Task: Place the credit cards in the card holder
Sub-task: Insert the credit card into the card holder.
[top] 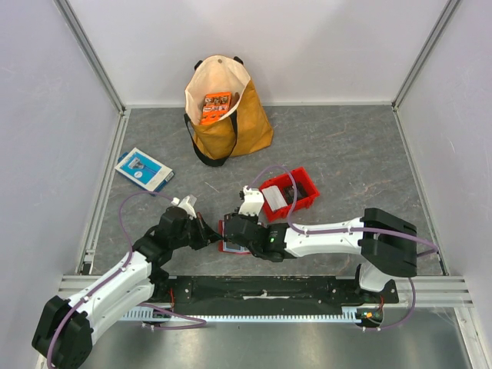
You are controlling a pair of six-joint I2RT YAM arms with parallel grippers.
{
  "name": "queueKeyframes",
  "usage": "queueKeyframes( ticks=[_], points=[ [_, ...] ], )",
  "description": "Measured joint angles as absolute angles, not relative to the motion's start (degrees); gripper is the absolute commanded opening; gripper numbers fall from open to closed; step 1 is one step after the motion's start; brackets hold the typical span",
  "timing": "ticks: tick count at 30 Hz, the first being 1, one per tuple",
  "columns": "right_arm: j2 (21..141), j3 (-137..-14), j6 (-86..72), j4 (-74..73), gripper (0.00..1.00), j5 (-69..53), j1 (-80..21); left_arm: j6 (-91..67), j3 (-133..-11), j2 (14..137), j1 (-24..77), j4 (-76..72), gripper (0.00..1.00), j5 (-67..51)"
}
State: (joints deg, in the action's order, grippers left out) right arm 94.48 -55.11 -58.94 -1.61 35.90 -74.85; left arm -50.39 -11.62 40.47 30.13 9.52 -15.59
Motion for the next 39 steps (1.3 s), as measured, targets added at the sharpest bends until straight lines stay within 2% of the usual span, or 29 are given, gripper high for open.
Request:
queueKeyframes(
  ticks=[39],
  points=[
    [94.6,-60.2,-55.9,-12.7,0.0,40.6,-75.7,-50.4,-11.4,40.8,30.1,9.3,0.02,-15.6]
  ],
)
